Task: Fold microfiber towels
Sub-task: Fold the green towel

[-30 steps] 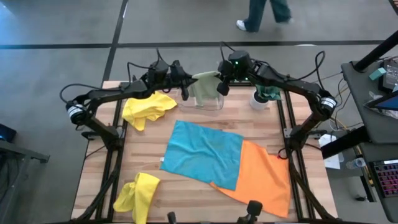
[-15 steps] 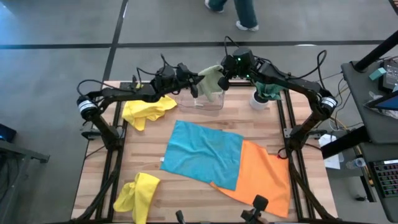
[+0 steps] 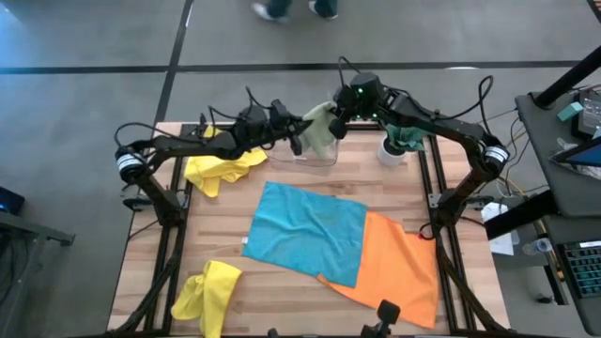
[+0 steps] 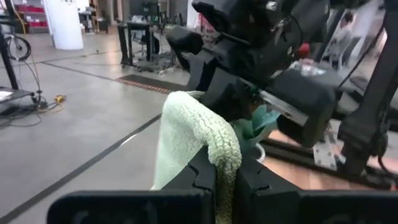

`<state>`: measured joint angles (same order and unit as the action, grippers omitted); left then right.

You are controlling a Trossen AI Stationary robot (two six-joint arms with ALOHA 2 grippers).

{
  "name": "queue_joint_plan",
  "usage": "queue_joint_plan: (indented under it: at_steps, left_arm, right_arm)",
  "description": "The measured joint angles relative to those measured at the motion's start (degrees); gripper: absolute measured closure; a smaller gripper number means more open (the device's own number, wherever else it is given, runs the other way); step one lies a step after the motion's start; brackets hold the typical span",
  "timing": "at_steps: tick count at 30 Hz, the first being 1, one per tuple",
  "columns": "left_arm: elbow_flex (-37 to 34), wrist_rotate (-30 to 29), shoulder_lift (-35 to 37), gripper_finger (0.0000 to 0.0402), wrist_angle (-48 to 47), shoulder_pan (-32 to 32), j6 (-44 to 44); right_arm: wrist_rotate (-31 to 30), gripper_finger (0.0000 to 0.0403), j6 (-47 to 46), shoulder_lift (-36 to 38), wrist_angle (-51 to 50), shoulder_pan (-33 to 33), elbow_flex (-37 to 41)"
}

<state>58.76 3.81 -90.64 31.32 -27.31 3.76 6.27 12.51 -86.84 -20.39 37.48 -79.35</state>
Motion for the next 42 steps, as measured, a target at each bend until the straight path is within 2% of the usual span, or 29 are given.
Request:
queue_joint_plan:
  at_steps: [12, 23, 31, 42]
  left_arm:
    - [-0.11, -3.34, 8.67, 0.0401, -22.05, -1.18, -5.67]
    - [-0.2, -4.8, 8.58, 0.0401, -27.74, -1.75, -6.11]
    - [-0.41, -4.83, 8.21, 0.0401, -29.03, -3.06, -6.22]
    - [-1.03, -4.74, 3.55, 0.0401, -29.83, -5.67, -8.92]
  right_arm:
    - [2.86, 0.0394, -1.15, 0.32, -7.56, -3.74, -0.04]
    - [3.33, 0.0394, -2.49, -0.36, -7.89, -5.38, -0.04]
    - [3.35, 0.0394, -2.49, -3.91, -7.51, -5.41, -0.04]
    - [1.67, 0.0394, -1.87, -8.01, -6.44, -5.23, -0.02]
